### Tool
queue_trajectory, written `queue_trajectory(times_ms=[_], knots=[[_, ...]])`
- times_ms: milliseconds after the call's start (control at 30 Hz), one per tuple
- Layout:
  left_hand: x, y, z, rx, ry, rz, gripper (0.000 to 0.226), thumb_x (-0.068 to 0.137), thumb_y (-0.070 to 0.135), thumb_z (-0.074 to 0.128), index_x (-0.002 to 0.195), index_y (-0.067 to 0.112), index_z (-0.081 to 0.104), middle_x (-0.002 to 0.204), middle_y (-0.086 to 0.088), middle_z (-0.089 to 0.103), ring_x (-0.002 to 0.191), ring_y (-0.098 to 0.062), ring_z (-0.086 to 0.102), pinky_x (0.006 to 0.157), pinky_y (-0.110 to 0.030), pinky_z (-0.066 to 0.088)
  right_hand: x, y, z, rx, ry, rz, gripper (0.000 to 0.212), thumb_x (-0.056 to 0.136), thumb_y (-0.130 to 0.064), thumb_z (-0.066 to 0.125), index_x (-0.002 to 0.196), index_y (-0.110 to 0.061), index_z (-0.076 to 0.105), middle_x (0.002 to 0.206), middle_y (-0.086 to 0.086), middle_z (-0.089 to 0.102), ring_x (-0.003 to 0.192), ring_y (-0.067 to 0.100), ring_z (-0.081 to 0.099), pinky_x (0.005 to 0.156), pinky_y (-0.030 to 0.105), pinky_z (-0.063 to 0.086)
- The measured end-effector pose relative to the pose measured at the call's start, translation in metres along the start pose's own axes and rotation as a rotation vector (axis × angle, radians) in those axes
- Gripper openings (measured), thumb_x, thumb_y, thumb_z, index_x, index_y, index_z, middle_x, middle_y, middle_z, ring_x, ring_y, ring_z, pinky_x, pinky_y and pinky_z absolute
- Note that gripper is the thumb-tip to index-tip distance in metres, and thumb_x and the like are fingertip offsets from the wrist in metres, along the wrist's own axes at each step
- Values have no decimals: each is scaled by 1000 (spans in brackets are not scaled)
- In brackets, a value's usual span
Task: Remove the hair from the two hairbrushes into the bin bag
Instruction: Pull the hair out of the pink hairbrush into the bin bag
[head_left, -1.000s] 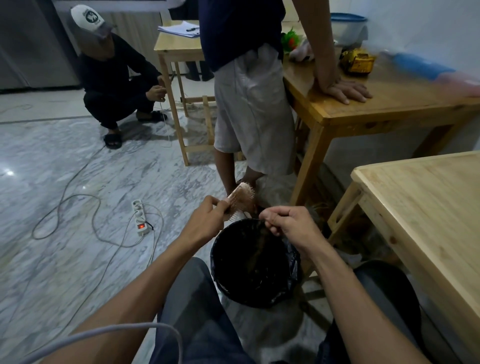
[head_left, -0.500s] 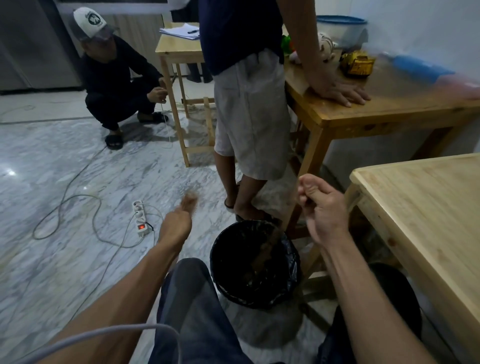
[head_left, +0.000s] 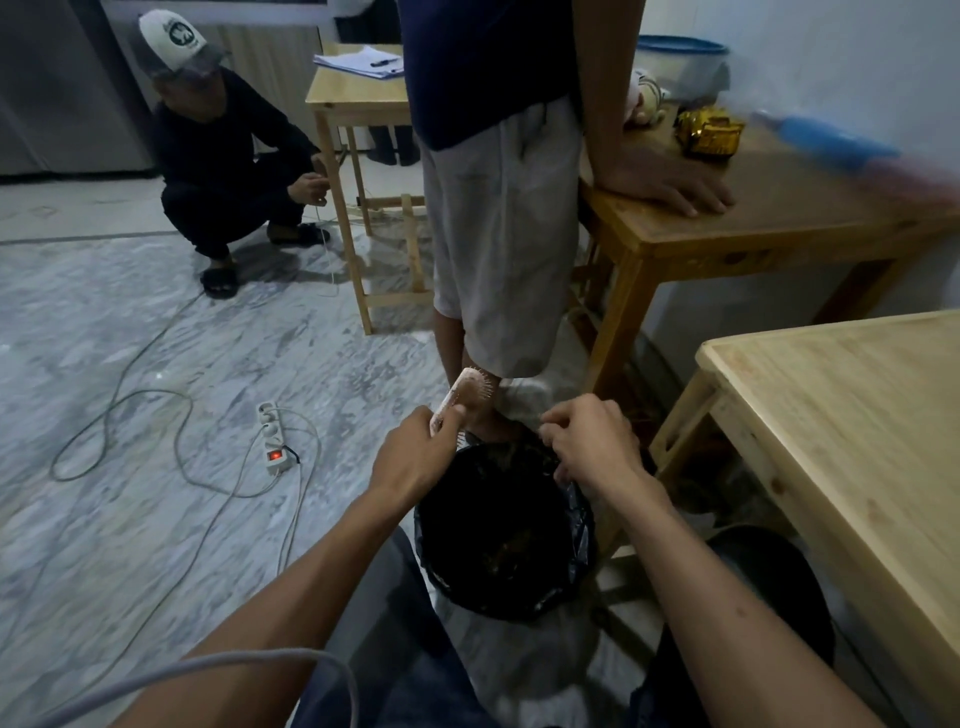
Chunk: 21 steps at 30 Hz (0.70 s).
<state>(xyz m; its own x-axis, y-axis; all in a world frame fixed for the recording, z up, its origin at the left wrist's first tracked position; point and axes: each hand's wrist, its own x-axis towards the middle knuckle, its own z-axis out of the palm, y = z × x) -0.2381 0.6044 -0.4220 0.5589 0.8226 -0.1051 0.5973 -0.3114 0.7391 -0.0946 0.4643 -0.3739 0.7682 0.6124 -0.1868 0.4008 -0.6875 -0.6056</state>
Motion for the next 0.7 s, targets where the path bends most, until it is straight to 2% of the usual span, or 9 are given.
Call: queue_trajectory(times_ms=[33,67,133,200,267,400,500,567,700], knots=[[-1,1,1,32,3,24,49,99,59,44,75,17,45,70,-3,54,65,-23,52,55,-36,32,1,-1,-2,-53,48,-21,13,93,-29,73,103,-23,78,82,-2,76,66,16,76,79,45,64],[-2,3,2,57,0,45,47,98,60,44,74,19,44,70,-2,55,65,-24,53,55,-36,32,2,-2,-3,-58,76,-28,19,88,-39,77,101,-24,77,86,-4,75,76,17,75,81,46,63],[-5,4,5,93,2,81,45,97,62,46,75,23,44,73,-3,59,72,-28,58,56,-36,34,3,-5,-2,65,54,-41,44,81,-55,77,112,-25,72,100,-6,72,92,18,72,81,46,63],[-9,7,8,112,8,115,41,96,61,47,81,24,45,76,-3,61,77,-31,62,58,-37,35,1,-8,3,272,-12,-38,56,79,-62,72,118,-23,71,103,-2,74,92,19,74,71,41,66],[-11,10,11,116,11,144,39,97,61,48,80,25,43,72,-1,56,75,-31,61,56,-36,33,-1,-9,10,431,-80,-17,45,82,-52,78,112,-19,72,97,6,78,86,21,76,66,36,66],[-10,7,11,29,8,112,43,98,58,49,72,23,45,64,4,50,66,-23,54,54,-35,32,-1,-7,13,501,-63,4,5,87,-16,80,90,-13,77,82,11,78,68,17,71,74,37,64],[-1,-5,4,-91,27,-10,50,98,57,49,78,12,54,68,-2,56,69,-26,57,58,-37,36,1,-1,8,450,-27,23,2,86,-19,82,86,-18,80,77,5,79,66,15,73,74,34,65],[5,-10,3,-218,36,-96,50,94,60,50,78,12,55,69,-5,57,63,-26,54,60,-38,39,-1,-3,7,430,2,12,3,86,-20,81,86,-18,80,76,5,79,67,15,73,72,31,65],[18,-11,-2,-397,65,-231,46,94,53,55,75,10,56,63,-8,54,54,-26,48,52,-34,36,-5,-4,6,479,30,35,9,87,-20,80,78,-18,79,75,5,78,66,14,72,71,32,64]])
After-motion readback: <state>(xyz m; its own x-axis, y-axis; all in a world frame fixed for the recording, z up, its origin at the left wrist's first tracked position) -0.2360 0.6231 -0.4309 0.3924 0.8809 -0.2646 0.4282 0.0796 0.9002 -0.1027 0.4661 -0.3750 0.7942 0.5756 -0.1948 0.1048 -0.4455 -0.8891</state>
